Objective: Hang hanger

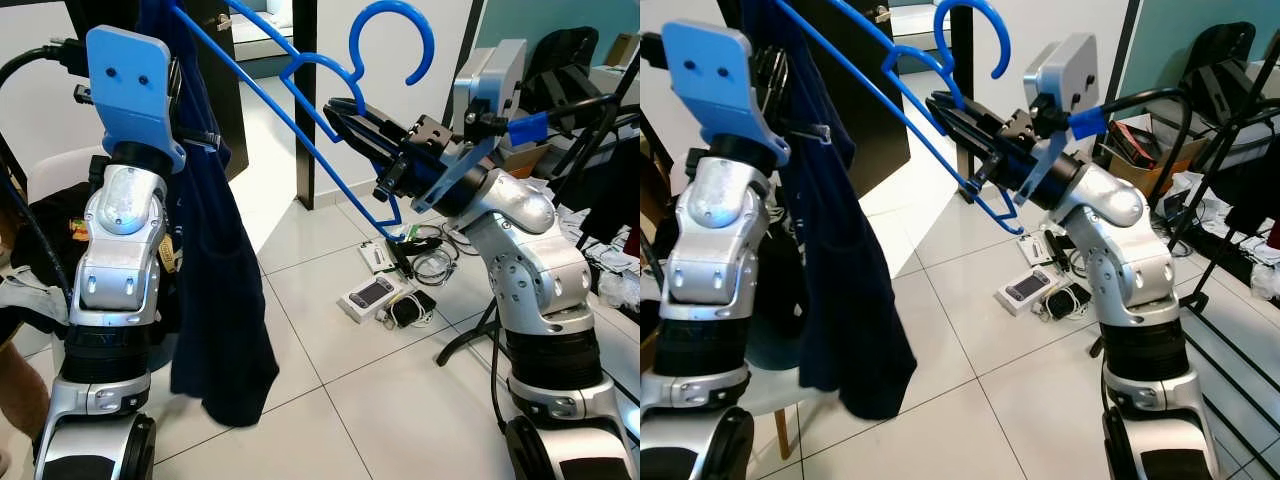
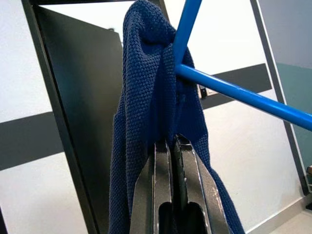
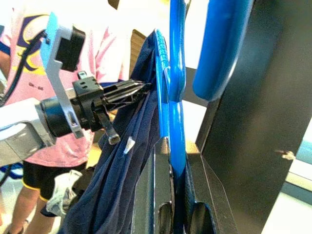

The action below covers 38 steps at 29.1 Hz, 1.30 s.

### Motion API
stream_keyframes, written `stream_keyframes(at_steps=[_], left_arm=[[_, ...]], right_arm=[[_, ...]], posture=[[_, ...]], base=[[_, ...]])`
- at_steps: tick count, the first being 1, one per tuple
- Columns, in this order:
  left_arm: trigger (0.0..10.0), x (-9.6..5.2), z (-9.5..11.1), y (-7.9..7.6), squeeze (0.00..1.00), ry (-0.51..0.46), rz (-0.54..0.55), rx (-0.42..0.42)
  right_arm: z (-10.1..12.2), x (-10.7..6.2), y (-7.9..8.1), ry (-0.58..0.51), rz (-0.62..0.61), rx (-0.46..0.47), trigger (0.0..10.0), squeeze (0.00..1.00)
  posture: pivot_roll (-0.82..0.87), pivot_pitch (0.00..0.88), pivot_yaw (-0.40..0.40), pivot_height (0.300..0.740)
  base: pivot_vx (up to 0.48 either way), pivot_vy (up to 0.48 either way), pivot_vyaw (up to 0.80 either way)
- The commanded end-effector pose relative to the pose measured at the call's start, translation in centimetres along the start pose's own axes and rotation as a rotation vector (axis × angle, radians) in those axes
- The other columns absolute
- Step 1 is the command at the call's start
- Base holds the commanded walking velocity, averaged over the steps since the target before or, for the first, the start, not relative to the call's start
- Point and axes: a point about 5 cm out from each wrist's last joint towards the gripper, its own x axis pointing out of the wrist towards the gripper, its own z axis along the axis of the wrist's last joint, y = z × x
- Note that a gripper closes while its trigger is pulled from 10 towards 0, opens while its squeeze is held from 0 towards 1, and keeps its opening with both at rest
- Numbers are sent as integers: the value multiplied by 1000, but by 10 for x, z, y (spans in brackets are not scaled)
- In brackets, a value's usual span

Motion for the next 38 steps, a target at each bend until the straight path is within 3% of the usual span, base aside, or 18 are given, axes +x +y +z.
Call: stream_keyframes(at_steps=[1, 2, 3, 5, 6, 7, 13, 14, 16, 17, 31, 38], left_arm=[[3373, 1, 9, -3, 0, -40, -40, -51], [3373, 1, 9, -3, 0, -40, -40, -51], [3373, 0, 11, -11, 0, -47, -97, -104], [3373, 0, 11, -11, 0, -47, -97, -104], [10000, -4, 10, -19, 0, -45, -150, -137], [10000, -7, 10, -25, 1000, -42, -194, -150], [10000, -8, 8, -27, 1000, -40, -167, -119], [10000, -7, 8, -27, 878, -40, -148, -110], [10000, -7, 8, -27, 878, -40, -148, -110], [10000, -7, 6, -27, 0, -30, -136, -110], [10000, -8, -7, -14, 0, 42, -44, -42], [10000, -16, -6, -22, 0, 55, -88, -49]], right_arm=[[1, 1, 0, 4, -16, -21, 10000, 0], [1, 1, 0, 4, -16, -21, 10000, 0], [-2, 1, -2, 22, -35, -32, 10000, 0], [-2, 1, -2, 22, -35, -32, 10000, 0], [-3, 1, -3, 27, -41, -35, 10000, 0], [-2, 2, -3, 22, -41, -35, 10000, 0], [0, 3, -2, 9, -36, -28, 10000, 0], [1, 3, -2, 7, -35, -27, 10000, 0], [1, 3, -2, 7, -35, -27, 10000, 0], [1, 3, 0, 5, -27, -24, 10000, 0], [3, 4, 6, -10, -3, -17, 10000, 0], [4, 2, -3, -10, -61, -34, 10000, 0]], posture=[[12, 0, 1, 740], [12, 0, 1, 740], [12, 0, 1, 740], [12, 0, 1, 740], [13, 2, -1, 740], [12, 2, -1, 740], [9, 2, -2, 740], [9, 2, -2, 740], [9, 2, -2, 740], [4, 0, 0, 740], [1, 0, 12, 740], [3, 0, 10, 740]], base=[[0, 0, 0], [0, 0, 0], [0, 0, 0], [0, 0, 0], [0, 0, 0], [0, 0, 0], [0, 0, 0], [0, 0, 0], [0, 0, 0], [0, 0, 0], [0, 0, 0], [0, 0, 0]])
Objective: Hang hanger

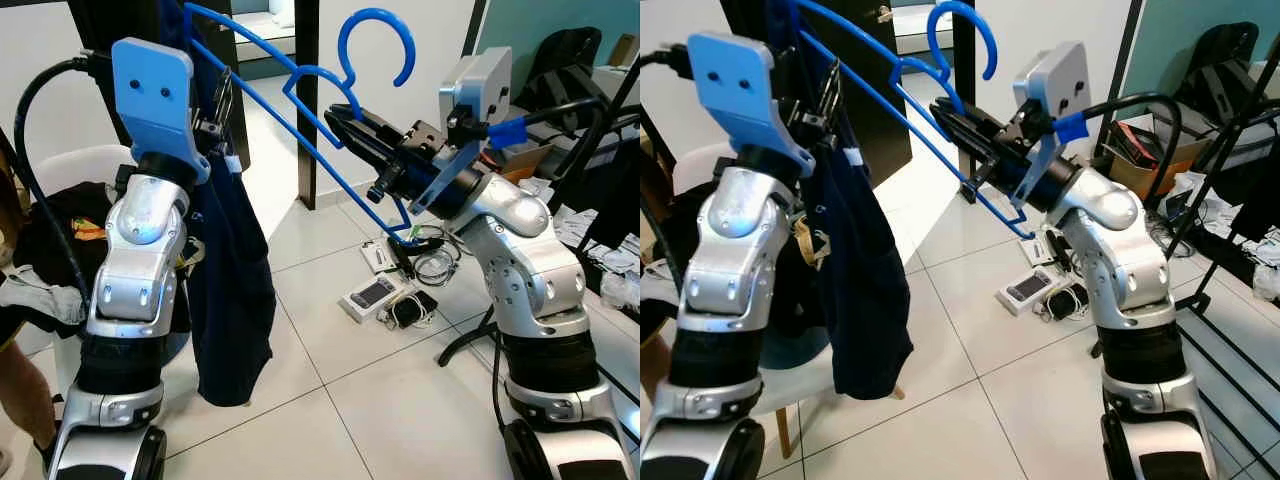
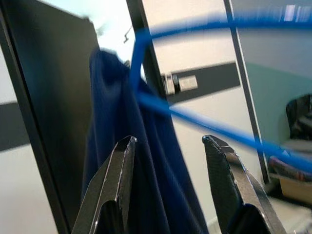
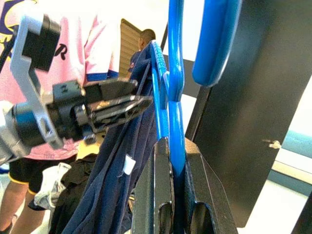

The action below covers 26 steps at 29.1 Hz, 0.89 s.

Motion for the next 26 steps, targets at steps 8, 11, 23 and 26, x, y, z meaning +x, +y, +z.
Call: stream_keyframes(at_steps=[8, 11, 23, 26], left_arm=[[10000, -5, 4, -10, 0, -8, -40, -11], [10000, -5, 2, -8, 0, 0, -18, 7], [10000, 0, -5, -3, 0, 24, 38, 77], [10000, 1, -6, -3, 0, 25, 37, 76]], right_arm=[[11, 2, -6, -46, -35, -28, 10000, 0], [11, 3, -5, -48, -29, -26, 10000, 0], [15, 5, 3, -66, 4, -14, 10000, 0], [15, 5, 3, -67, 5, -13, 10000, 0]], posture=[[4, 0, 5, 740], [1, 0, 4, 740], [-11, 0, 14, 740], [-11, 0, 14, 740]], base=[[0, 0, 0], [0, 0, 0], [0, 0, 0], [0, 0, 0]])
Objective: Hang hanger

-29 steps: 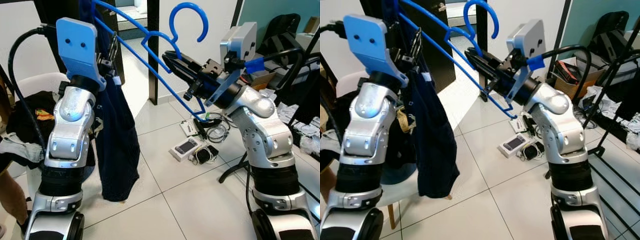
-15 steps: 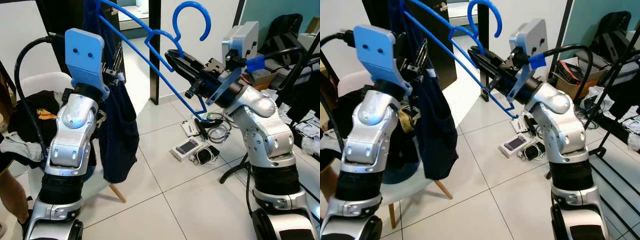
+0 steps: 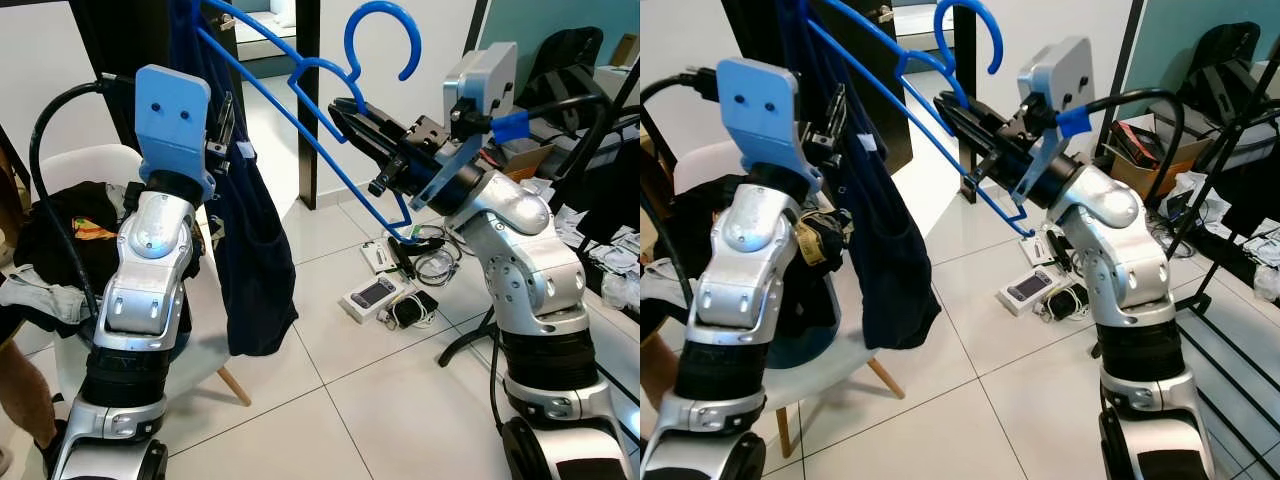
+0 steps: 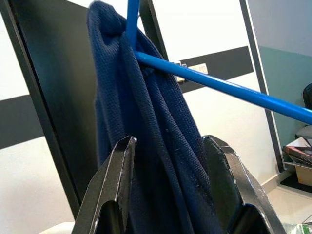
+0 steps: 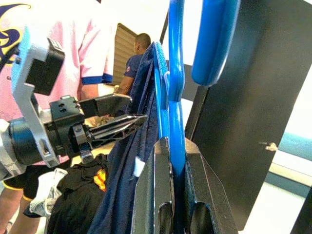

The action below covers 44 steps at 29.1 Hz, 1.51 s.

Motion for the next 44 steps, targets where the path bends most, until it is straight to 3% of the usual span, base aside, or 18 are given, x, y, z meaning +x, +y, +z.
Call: stream_keyframes(at_steps=[1, 18, 19, 21, 22, 32, 33, 40, 44], left_arm=[[10000, 2, -1, 1, 0, 1, 0, 16], [10000, 10, -5, 6, 0, 8, 41, 40], [4078, 11, -5, 10, 0, 10, 61, 56], [4078, 11, -5, 10, 0, 10, 61, 56], [0, 12, -6, 16, 0, 14, 87, 70], [0, 13, -5, 31, 0, 9, 134, 99], [0, 14, 0, 33, 0, -21, 124, 87], [0, 16, 8, 28, 0, -76, 66, 65], [0, 15, 12, 17, 0, -105, -13, 86]], right_arm=[[11, 3, 4, -49, 21, -6, 10000, 0], [15, 3, 12, -70, 60, 12, 10000, 0], [16, 2, 12, -73, 60, 15, 10000, 0], [16, 2, 12, -73, 60, 15, 10000, 0], [16, 1, 12, -76, 60, 17, 10000, 0], [15, -1, 10, -70, 54, 17, 10000, 0], [8, -2, 6, -16, 17, -10, 10000, 0], [-5, -2, 3, 77, -22, -40, 10000, 0], [-18, -2, 15, 158, 45, -39, 10000, 0]], posture=[[-13, 0, 14, 740], [-23, 0, 30, 740], [-24, 0, 32, 740], [-24, 0, 32, 740], [-25, 0, 34, 740], [-22, 0, 31, 740], [-19, 0, 30, 740], [-15, 2, 28, 740], [-12, 4, 27, 740]], base=[[0, 0, 0], [0, 0, 0], [0, 0, 0], [0, 0, 0], [0, 0, 0], [0, 0, 0], [0, 0, 0], [0, 0, 0], [0, 0, 0]])
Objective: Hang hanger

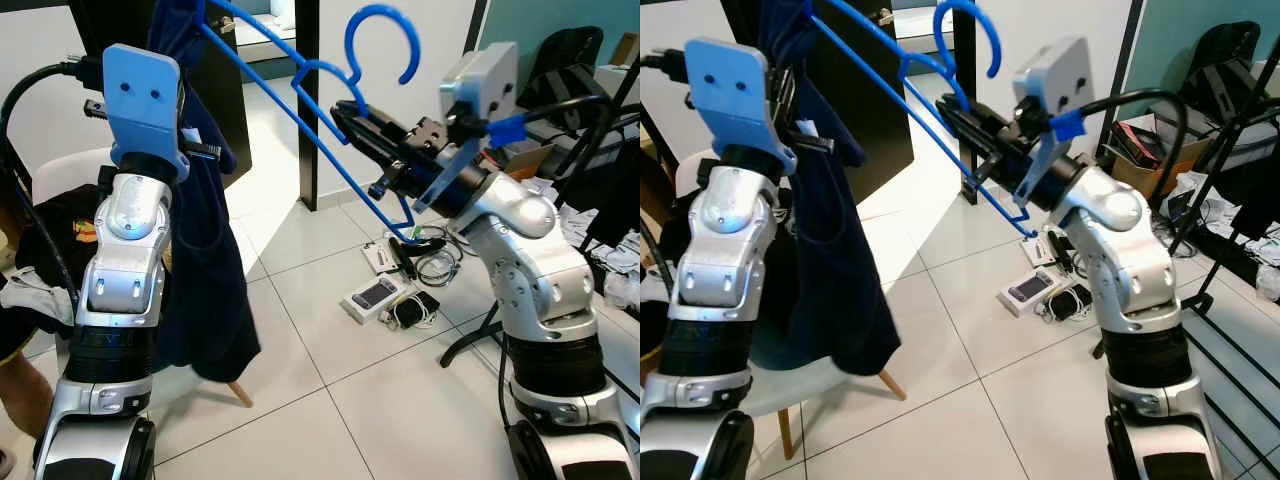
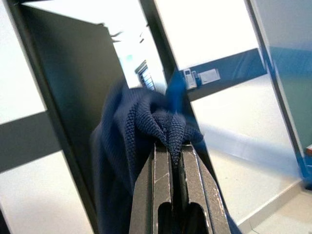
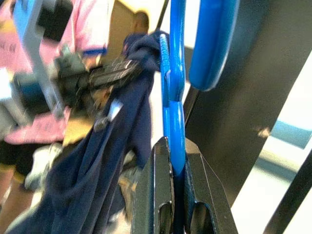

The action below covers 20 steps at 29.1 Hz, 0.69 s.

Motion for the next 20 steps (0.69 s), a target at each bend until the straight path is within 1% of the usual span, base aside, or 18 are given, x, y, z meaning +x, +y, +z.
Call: stream_keyframes(at_steps=[1, 3, 6, 8, 9, 12, 14, 16, 18, 19, 20], left_arm=[[0, 1, 11, -2, 0, -62, -34, 25], [0, 1, 11, -2, 0, -62, -34, 25], [0, -1, 11, -6, 0, -67, -66, 48], [0, -1, 11, -6, 0, -67, -66, 48], [0, -1, 11, -8, 0, -69, -74, 56], [0, -1, 11, -8, 0, -72, -82, 68], [0, -1, 11, -10, 0, -74, -91, 74], [0, -3, 9, -15, 0, -74, -130, 76], [0, -3, 9, -15, 0, -74, -130, 76], [0, -5, 8, -19, 0, -73, -153, 74], [0, -5, 8, -19, 0, -73, -153, 74]], right_arm=[[-4, 0, 7, 34, 47, 4, 10000, 0], [-4, 0, 7, 34, 47, 4, 10000, 0], [-6, -2, 11, 54, 87, 11, 10000, 0], [-6, -2, 11, 54, 87, 11, 10000, 0], [-7, -4, 13, 60, 110, 17, 10000, 0], [-7, -6, 14, 64, 125, 19, 10000, 0], [-7, -7, 13, 60, 125, 25, 10000, 0], [-3, -6, 8, 17, 79, 57, 10000, 0], [-3, -6, 8, 17, 79, 57, 10000, 0], [0, -5, 4, -18, 44, 87, 10000, 0], [0, -5, 4, -18, 44, 87, 10000, 0]], posture=[[-12, 4, 27, 740], [-12, 4, 27, 740], [-14, 3, 26, 740], [-14, 3, 26, 740], [-14, 2, 26, 740], [-14, 0, 27, 740], [-14, 0, 28, 740], [-14, 0, 30, 740], [-14, 0, 30, 740], [-13, 0, 30, 740], [-13, 0, 30, 740]], base=[[0, 0, 0], [0, 0, 0], [0, 0, 0], [0, 0, 0], [0, 0, 0], [0, 0, 0], [0, 0, 0], [0, 0, 0], [0, 0, 0], [0, 0, 0], [0, 0, 0]])
